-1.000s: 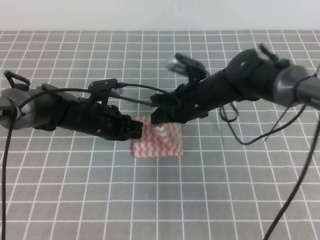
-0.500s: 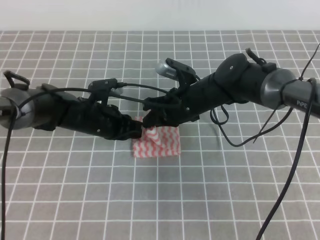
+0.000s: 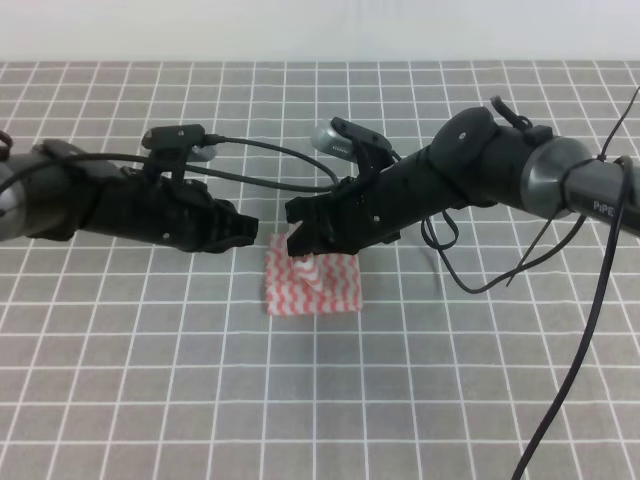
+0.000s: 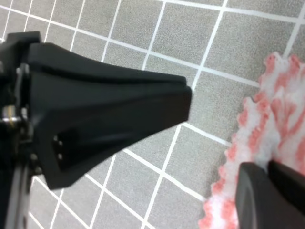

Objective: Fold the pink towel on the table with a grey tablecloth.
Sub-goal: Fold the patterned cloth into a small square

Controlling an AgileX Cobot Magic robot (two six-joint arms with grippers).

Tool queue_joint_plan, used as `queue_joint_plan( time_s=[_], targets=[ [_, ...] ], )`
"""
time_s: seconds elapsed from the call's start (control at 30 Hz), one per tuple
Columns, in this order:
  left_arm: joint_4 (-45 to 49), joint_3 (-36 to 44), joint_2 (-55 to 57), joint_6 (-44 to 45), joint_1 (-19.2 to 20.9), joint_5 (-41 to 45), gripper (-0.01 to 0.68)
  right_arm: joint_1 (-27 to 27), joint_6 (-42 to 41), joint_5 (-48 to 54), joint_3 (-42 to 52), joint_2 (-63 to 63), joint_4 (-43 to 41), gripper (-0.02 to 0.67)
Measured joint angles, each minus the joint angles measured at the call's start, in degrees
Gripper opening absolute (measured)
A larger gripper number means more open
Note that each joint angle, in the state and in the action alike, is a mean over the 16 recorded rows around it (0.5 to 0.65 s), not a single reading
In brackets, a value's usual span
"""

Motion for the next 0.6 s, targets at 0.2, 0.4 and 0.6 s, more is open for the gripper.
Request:
queue_joint_plan(
  time_s=[0.2,0.4,0.6],
  targets=[
    [0.0,0.0,-0.3,-0.2,0.9,0.5,-0.002,0.0,0.0,0.0,0.0,0.1,0.0,-0.005],
    [0.1,0.0,-0.7,-0.3,1.2,0.9,-0.003,0.0,0.0,-0.1,0.0,0.5,1.2,0.075],
    [0.3,-0.1,-1.2,-0.3,1.2,1.1,-0.003,0.0,-0.4,-1.0,0.0,1.0,3.3,0.2]
  ],
)
